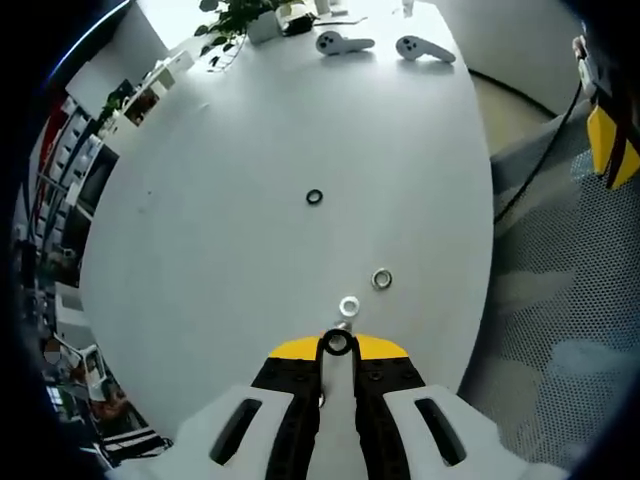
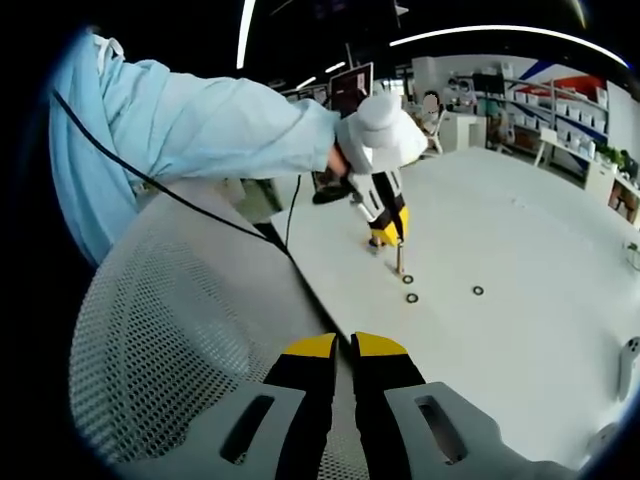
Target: Place the washer onto the threaded stud by aligning its center hole with the stud, sliding it down to the base, and recovering from edge contact or off-axis alignment until the washer reaches the visible bottom stop.
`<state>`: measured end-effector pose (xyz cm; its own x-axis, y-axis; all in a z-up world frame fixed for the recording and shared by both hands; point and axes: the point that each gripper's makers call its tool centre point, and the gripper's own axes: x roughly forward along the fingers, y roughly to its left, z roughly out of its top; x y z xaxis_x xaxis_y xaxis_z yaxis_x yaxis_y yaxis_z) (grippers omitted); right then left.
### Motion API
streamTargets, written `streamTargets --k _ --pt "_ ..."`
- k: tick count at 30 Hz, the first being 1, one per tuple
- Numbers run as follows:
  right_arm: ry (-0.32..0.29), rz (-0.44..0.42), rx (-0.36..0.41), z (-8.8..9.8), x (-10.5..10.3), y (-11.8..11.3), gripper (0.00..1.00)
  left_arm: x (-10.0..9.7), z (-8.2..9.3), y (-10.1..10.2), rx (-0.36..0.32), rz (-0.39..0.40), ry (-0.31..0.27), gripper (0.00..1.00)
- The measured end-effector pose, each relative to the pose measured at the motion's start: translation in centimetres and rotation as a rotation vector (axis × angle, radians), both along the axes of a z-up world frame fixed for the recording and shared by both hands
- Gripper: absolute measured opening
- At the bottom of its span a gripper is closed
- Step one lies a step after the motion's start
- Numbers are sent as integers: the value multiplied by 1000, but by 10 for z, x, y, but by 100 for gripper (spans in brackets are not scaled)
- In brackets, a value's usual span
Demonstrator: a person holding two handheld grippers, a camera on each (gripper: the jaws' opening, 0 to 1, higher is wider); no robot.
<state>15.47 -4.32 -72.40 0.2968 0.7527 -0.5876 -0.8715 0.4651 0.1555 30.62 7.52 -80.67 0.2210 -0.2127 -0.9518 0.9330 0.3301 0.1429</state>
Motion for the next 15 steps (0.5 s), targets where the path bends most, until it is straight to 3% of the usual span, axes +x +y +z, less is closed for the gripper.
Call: streamTargets --k 15 --pt "8 5 -4 -1 -1 0 8 3 -6 0 16 -13 8 9"
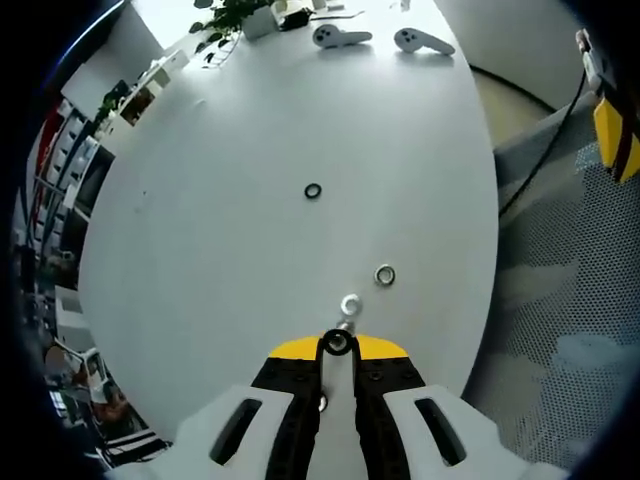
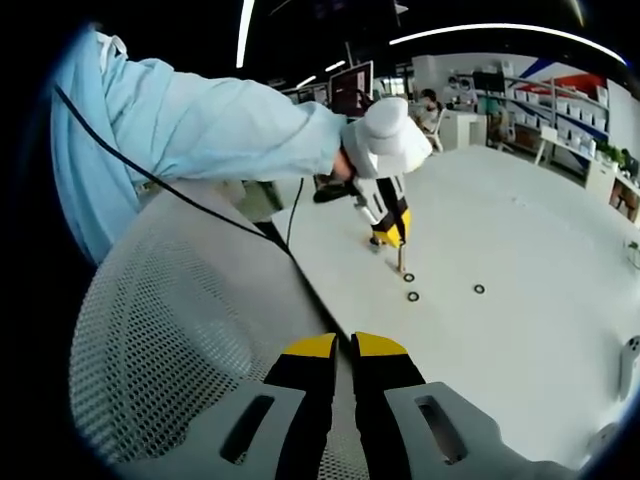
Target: Place the washer onto the threaded stud by aligning its center hole with the stud, sliding it down to the base, and recovering from edge contact or off-axis alignment until the washer reaches the visible bottom stop.
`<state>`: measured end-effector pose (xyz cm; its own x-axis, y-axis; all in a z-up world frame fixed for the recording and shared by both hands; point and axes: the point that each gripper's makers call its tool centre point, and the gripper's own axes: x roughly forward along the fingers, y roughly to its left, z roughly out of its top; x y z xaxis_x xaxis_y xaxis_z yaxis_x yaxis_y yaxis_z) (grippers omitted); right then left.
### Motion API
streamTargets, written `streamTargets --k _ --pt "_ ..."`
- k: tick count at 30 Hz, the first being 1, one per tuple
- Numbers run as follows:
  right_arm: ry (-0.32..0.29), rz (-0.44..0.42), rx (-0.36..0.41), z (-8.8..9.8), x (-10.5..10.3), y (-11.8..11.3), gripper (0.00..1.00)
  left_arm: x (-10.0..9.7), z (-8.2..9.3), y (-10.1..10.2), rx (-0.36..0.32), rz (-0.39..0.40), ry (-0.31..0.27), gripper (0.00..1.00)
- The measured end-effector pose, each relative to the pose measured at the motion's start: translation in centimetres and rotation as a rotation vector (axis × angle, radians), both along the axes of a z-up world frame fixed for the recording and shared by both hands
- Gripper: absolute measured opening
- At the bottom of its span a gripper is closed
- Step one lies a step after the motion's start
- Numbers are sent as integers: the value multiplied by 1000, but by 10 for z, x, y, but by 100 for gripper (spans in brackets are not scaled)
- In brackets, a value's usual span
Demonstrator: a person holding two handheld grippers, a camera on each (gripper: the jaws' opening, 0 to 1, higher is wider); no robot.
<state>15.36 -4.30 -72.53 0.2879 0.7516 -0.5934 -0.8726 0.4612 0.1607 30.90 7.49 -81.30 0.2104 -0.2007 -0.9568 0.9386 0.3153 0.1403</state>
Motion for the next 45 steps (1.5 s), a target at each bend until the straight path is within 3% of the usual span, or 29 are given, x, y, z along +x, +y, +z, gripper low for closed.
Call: streamTargets --k 15,32,45 --pt "5 -1 5 0 0 0 8 -1 -14 -1 24 -9 28 9" --pt "15 1 3 -1 -2 0 8 -3 -45 0 47 -10 63 9" --pt "20 5 1 -2 -2 0 8 -6 -53 0 58 -13 73 9"
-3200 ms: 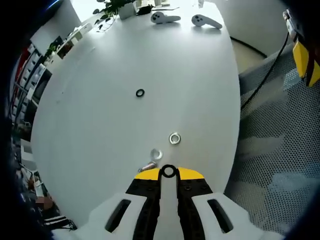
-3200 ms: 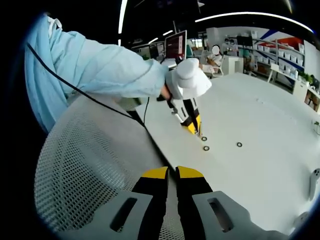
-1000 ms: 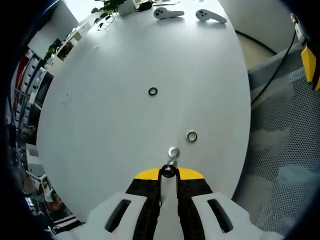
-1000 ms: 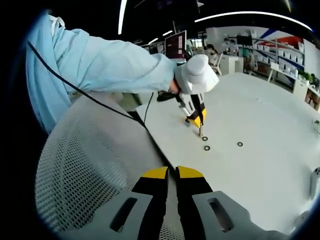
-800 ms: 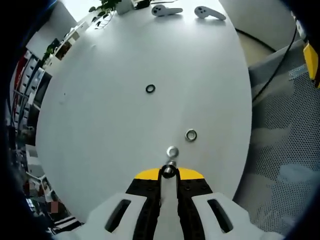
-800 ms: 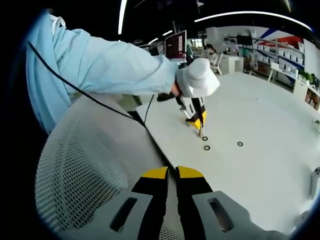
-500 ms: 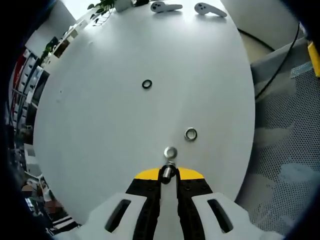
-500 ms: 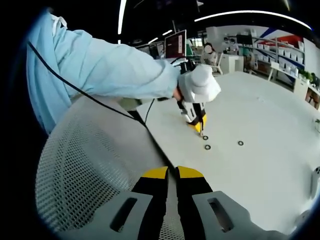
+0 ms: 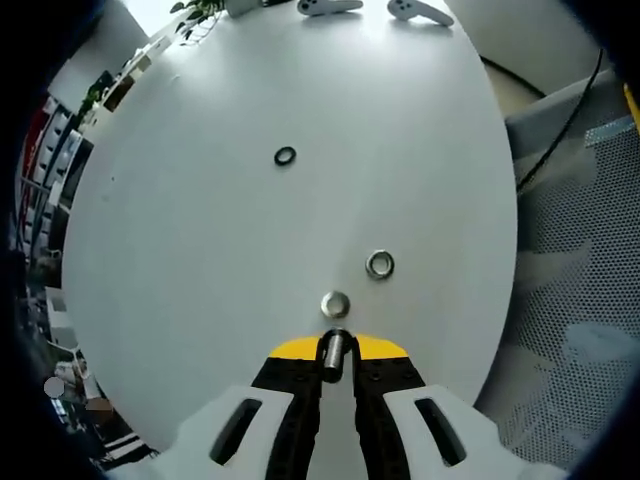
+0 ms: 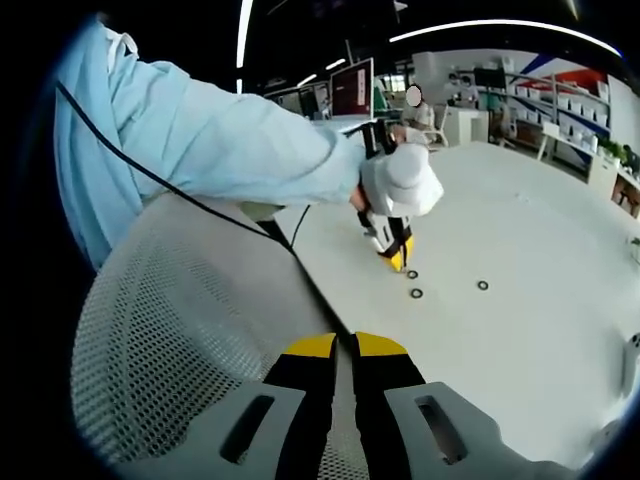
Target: Place the washer onto the threaded stud by aligning its center hole with the stud, sliding it down to the base, and recovering from edge contact or off-axis alignment until the washer reaches the visible bottom stop.
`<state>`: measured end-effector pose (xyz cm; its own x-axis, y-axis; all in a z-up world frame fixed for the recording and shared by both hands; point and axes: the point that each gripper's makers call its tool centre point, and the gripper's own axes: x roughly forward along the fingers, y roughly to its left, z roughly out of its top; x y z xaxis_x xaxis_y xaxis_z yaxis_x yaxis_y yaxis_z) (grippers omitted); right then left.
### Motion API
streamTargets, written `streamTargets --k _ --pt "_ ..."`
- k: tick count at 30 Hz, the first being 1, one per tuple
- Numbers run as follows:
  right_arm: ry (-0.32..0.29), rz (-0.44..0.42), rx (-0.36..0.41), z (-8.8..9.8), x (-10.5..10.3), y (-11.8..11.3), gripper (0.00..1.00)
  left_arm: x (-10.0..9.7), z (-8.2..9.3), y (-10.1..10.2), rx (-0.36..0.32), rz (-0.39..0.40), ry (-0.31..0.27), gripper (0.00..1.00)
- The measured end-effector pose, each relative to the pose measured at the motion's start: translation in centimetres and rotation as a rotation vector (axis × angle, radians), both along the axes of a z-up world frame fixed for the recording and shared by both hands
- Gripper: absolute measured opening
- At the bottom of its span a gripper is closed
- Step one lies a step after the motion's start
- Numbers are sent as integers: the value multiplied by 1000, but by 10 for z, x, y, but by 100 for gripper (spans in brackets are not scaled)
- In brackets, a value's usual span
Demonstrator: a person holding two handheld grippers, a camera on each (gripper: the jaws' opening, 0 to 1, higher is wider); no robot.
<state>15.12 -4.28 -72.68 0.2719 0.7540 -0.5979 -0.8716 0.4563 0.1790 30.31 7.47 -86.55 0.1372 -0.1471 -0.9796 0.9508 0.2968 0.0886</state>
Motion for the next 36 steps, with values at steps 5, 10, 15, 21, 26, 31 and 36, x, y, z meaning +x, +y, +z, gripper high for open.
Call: streamTargets --k 5,10,15,21,26,31,36 --pt "1 -3 1 0 0 0 8 -1 -5 2 10 3 9 9" --pt "3 -4 -1 0 0 0 8 -1 -4 1 2 9 12 9" --pt "5 0 -2 -1 -1 0 8 -2 -6 2 19 -30 5 10" --pt "6 10 -3 -1 -2 1 8 -2 -2 2 6 -45 -10 23" --pt "4 13 -3 -1 -2 1 8 3 10 2 -32 -18 -30 31" --pt "2 13 -2 -1 -2 1 8 5 25 -1 -72 -13 -62 36" --pt "3 13 -2 -1 -2 1 8 6 39 -7 -121 8 -72 40"
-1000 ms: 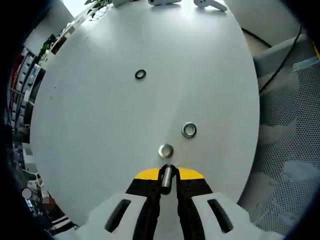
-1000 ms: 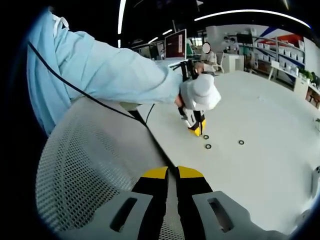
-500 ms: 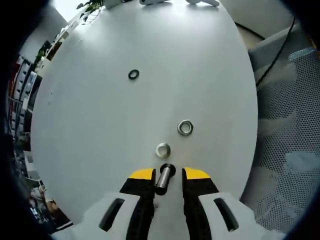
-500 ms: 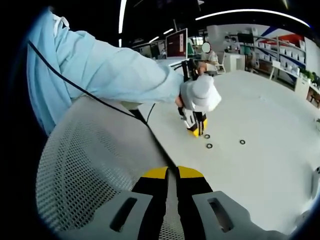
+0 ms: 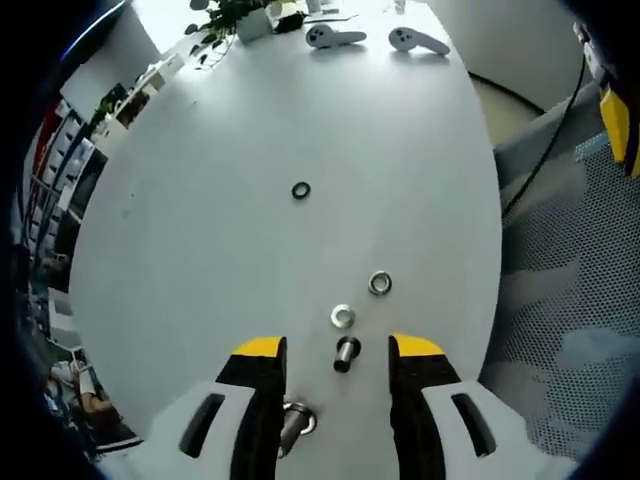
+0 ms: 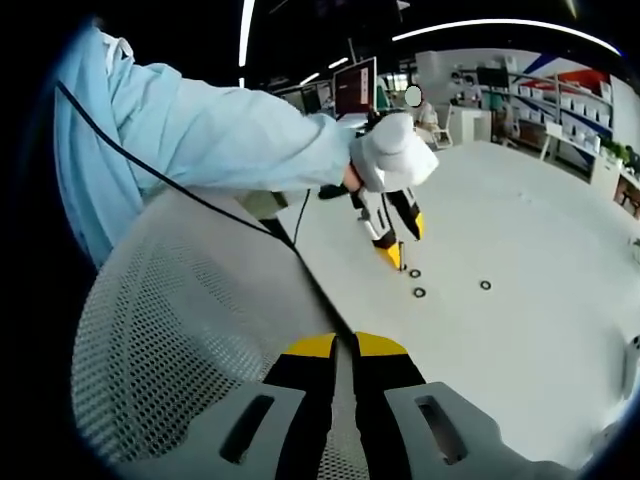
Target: Place the washer onto the threaded stud by aligning its center hole with the stud, sliding it down to the base, and recovering from edge contact or off-axis alignment until the washer reaches the visible bottom stop.
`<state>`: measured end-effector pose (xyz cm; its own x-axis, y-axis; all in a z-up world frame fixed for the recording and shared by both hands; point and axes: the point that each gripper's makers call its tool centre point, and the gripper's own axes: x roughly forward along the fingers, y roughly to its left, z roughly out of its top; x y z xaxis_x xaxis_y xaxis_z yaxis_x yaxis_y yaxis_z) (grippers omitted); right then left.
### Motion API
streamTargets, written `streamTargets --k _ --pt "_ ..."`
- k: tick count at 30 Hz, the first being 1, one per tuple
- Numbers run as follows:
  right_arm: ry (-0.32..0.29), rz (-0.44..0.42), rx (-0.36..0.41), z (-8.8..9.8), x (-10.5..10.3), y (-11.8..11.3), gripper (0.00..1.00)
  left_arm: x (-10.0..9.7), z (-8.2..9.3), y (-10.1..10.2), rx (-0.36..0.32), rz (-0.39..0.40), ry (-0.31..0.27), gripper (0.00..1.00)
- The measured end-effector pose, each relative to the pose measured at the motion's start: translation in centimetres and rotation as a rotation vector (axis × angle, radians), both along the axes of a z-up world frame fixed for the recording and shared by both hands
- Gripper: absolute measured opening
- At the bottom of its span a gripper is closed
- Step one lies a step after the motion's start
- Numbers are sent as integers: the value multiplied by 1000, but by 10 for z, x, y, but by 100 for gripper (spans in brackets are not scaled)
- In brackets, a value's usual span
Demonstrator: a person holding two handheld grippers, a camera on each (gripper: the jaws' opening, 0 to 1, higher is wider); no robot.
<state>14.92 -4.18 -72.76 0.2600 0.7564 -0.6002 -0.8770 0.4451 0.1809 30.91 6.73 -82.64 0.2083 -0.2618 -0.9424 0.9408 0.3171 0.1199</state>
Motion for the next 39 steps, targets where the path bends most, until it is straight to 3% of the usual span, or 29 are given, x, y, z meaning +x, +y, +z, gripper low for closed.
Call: streamTargets --k 2,11,18,28,39 --pt "1 -1 0 0 0 0 8 4 7 0 10 -4 -35 40" --pt "2 -5 0 0 0 0 8 -2 34 -13 -37 -35 -70 39" --pt "7 -3 -1 0 -1 0 8 -11 43 -24 -33 -80 -88 35" --pt "9 -15 4 0 0 -1 8 -16 35 -39 -12 -144 -102 23" --pt "7 -21 12 1 1 -1 8 -30 12 -54 -18 -182 -30 22"
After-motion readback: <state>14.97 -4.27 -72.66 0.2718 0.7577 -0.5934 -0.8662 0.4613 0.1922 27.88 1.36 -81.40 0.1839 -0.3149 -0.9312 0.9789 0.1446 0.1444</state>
